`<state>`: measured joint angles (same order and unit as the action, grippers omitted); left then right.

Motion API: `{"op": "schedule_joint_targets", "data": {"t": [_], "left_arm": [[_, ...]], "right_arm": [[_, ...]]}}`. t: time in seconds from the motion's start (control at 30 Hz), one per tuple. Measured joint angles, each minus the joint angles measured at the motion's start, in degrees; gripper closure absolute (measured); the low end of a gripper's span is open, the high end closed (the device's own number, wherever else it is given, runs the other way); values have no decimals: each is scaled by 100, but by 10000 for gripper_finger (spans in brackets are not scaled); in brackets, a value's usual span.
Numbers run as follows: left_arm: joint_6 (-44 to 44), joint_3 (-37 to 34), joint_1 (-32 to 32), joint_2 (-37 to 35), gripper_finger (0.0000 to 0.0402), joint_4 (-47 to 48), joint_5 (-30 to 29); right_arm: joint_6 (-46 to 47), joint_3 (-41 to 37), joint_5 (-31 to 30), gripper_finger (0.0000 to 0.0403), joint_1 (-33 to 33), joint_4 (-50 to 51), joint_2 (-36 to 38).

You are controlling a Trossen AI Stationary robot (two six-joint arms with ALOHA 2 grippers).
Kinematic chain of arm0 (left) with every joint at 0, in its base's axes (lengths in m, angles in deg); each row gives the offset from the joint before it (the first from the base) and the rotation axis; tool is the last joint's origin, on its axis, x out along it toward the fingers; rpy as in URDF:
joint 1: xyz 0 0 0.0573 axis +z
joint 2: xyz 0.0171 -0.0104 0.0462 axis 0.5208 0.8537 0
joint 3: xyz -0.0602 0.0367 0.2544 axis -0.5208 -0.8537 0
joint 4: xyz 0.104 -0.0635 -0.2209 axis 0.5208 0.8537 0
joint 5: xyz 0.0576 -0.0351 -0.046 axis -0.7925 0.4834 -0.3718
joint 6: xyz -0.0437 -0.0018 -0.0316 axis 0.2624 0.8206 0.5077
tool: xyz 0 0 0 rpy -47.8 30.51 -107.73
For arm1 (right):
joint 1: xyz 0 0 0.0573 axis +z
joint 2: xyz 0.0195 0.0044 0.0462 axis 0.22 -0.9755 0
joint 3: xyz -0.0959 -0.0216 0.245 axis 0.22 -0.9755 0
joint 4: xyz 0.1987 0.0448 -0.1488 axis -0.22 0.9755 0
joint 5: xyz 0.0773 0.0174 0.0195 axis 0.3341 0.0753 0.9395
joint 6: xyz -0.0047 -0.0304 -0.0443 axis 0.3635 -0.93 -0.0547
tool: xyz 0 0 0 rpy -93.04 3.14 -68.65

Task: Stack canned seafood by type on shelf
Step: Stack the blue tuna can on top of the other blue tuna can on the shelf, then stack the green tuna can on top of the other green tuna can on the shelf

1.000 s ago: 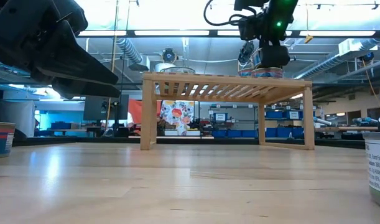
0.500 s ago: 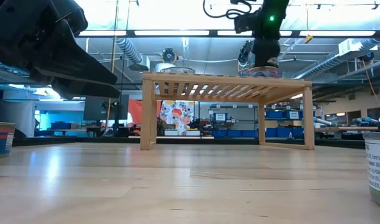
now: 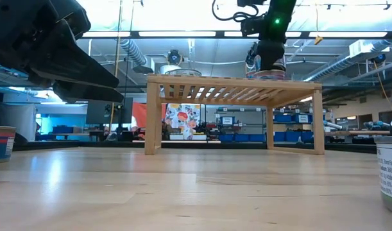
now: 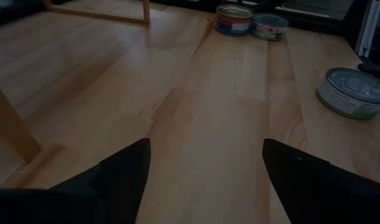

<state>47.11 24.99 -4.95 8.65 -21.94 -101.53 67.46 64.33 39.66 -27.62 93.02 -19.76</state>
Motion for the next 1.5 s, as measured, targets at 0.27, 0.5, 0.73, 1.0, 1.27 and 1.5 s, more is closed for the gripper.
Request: {"op": "schedule_joint_targets", "data": {"t": [0.27,0.5,0.73,1.0,1.27,1.5], "left_arm": [[0,0,0,0,87,0,0],[2,0,0,0,87,0,-2],[7,0,0,0,87,1,-1],[20,0,0,0,87,0,48],[22,0,-2,0,87,11,65],[285,0,201,0,102,262,-445]], "right_arm": [[156,-1,143,80,4,-161,39],[365,-5,271,80,4,-180,139],[626,-7,442,76,0,-330,263],[621,-7,671,82,-76,-587,293],[426,-7,613,77,-92,-645,293],[371,-5,230,119,176,-803,379]]}}
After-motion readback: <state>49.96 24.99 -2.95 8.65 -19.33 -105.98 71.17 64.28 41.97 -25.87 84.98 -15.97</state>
